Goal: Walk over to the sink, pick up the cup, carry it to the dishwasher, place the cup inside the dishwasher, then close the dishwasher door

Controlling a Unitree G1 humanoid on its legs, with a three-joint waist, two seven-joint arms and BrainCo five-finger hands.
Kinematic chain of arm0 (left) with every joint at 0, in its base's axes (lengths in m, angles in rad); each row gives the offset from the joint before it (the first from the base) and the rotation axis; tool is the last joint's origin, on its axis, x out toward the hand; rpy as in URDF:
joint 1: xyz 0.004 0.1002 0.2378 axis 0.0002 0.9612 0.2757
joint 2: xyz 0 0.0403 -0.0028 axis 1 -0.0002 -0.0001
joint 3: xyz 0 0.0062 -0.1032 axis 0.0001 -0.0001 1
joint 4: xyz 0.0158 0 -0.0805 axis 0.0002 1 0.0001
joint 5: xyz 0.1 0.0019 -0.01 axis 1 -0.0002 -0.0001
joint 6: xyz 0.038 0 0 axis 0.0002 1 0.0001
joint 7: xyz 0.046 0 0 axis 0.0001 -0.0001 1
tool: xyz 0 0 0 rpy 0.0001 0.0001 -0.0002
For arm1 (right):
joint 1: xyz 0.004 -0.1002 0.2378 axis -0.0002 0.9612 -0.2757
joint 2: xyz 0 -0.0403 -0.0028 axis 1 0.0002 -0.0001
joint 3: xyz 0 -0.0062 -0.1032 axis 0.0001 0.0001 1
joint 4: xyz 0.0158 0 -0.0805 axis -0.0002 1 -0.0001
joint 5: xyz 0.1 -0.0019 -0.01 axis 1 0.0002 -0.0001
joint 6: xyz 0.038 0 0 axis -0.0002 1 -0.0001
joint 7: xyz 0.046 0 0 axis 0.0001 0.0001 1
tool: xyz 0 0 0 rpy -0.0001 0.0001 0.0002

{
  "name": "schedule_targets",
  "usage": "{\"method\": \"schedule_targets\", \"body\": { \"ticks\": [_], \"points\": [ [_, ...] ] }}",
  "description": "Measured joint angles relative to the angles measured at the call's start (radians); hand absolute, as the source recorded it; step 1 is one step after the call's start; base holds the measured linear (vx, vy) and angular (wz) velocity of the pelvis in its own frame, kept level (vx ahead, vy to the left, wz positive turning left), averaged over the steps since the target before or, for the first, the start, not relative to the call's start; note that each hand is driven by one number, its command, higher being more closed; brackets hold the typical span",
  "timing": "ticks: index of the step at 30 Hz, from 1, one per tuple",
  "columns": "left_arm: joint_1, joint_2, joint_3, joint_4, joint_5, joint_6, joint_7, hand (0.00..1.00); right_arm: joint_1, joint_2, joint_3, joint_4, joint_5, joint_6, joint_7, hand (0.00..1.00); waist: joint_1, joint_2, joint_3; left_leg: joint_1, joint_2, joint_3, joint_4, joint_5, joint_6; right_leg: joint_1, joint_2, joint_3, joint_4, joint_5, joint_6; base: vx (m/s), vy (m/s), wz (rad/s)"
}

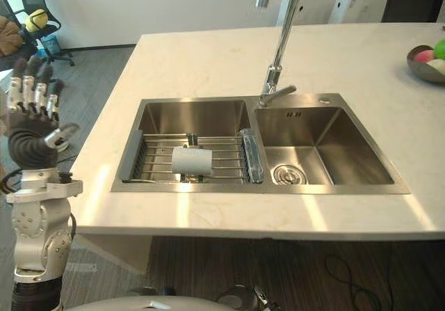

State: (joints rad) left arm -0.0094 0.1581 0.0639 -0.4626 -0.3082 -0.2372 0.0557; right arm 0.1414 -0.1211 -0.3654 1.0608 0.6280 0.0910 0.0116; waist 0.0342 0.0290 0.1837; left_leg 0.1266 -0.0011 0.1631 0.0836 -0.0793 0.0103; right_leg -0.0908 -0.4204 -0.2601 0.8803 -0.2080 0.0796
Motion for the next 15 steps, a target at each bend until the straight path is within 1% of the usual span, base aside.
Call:
{"method": "schedule_targets", "body": {
  "ticks": [1,2,3,4,5,6,8,10,12,13,15],
  "points": [
    [-0.003,0.0,-0.013,0.02,0.001,0.003,0.003,0.0,-0.001,0.002,0.001,-0.009,-0.002,0.005,-0.001,0.0,-0.004,0.003,0.001,-0.002,0.016,-0.009,0.0,-0.003,-0.007,-0.019,0.028,0.006,-0.045,-0.025,0.004,0.18,-0.082,0.44],
    [-0.006,0.007,-0.042,0.072,0.012,0.007,0.005,0.0,0.011,0.014,0.01,-0.036,-0.006,0.015,-0.013,0.0,-0.013,0.01,0.001,-0.007,0.046,-0.021,0.002,-0.003,-0.032,-0.022,0.094,0.008,-0.205,-0.029,0.02,0.14,-0.103,0.67],
    [-0.012,0.041,-0.071,0.109,0.027,0.014,0.006,0.0,0.022,0.035,0.013,-0.045,-0.007,0.033,-0.03,0.0,-0.019,-0.029,0.0,-0.01,0.041,-0.045,0.002,-0.007,-0.053,-0.014,0.112,0.005,-0.38,0.076,0.027,0.15,-0.14,0.68],
    [-0.015,0.06,-0.076,0.121,0.032,0.016,0.004,0.0,0.024,0.047,0.013,-0.036,-0.007,0.041,-0.038,0.0,-0.018,-0.065,0.002,-0.005,0.026,-0.056,0.003,-0.01,-0.065,-0.017,0.109,0.002,-0.439,0.122,0.046,0.21,-0.213,0.42],
    [-0.007,0.054,-0.085,0.151,0.035,0.027,0.007,0.0,0.025,0.044,0.007,-0.017,-0.006,0.049,-0.045,0.0,-0.009,-0.062,-0.01,-0.004,0.045,-0.065,0.005,-0.017,-0.084,0.022,0.136,-0.003,-0.5,0.086,0.061,0.28,-0.255,0.1],
    [-0.008,0.046,-0.101,0.169,0.035,0.034,0.005,0.0,0.026,0.027,0.005,-0.013,-0.007,0.048,-0.042,0.0,-0.006,-0.022,-0.012,-0.013,0.083,-0.07,0.007,-0.019,-0.096,0.043,0.184,-0.023,-0.567,0.107,0.048,0.27,-0.231,0.0],
    [-0.008,0.039,-0.119,0.17,0.036,0.034,-0.017,0.0,0.022,-0.001,-0.004,-0.012,-0.008,0.05,-0.037,0.0,-0.005,0.016,-0.013,-0.024,0.112,-0.068,0.0,-0.014,-0.104,0.058,0.227,-0.031,-0.636,0.131,0.035,0.2,-0.142,-0.12],
    [-0.008,0.037,-0.141,0.17,0.043,0.034,-0.042,0.0,0.021,-0.019,-0.023,0.001,-0.006,0.053,-0.034,0.0,-0.011,0.03,-0.021,-0.009,0.129,-0.058,0.0,-0.014,-0.104,0.096,0.252,-0.03,-0.697,0.152,0.021,0.17,-0.082,-0.24],
    [-0.005,0.038,-0.199,0.17,0.084,0.027,-0.079,0.0,0.022,-0.047,-0.043,0.017,0.001,0.066,-0.027,0.0,-0.011,0.029,-0.034,-0.003,0.129,-0.054,0.0,-0.014,-0.103,0.138,0.266,-0.03,-0.779,0.185,0.022,0.11,-0.031,-0.19],
    [-0.006,0.039,-0.211,0.17,0.103,0.019,-0.087,0.0,0.02,-0.05,-0.043,0.016,0.005,0.068,-0.019,0.0,-0.012,0.034,-0.038,-0.003,0.126,-0.054,0.0,-0.016,-0.1,0.142,0.267,-0.03,-0.799,0.196,0.024,0.08,0.003,-0.09],
    [-0.002,0.046,-0.236,0.17,0.187,-0.013,-0.104,0.0,0.01,-0.061,-0.042,0.016,0.005,0.07,-0.006,0.0,-0.013,0.033,-0.038,-0.014,0.118,-0.054,-0.005,-0.018,-0.096,0.144,0.267,-0.029,-0.847,0.225,0.029,0.06,0.044,-0.02]
  ]
}}
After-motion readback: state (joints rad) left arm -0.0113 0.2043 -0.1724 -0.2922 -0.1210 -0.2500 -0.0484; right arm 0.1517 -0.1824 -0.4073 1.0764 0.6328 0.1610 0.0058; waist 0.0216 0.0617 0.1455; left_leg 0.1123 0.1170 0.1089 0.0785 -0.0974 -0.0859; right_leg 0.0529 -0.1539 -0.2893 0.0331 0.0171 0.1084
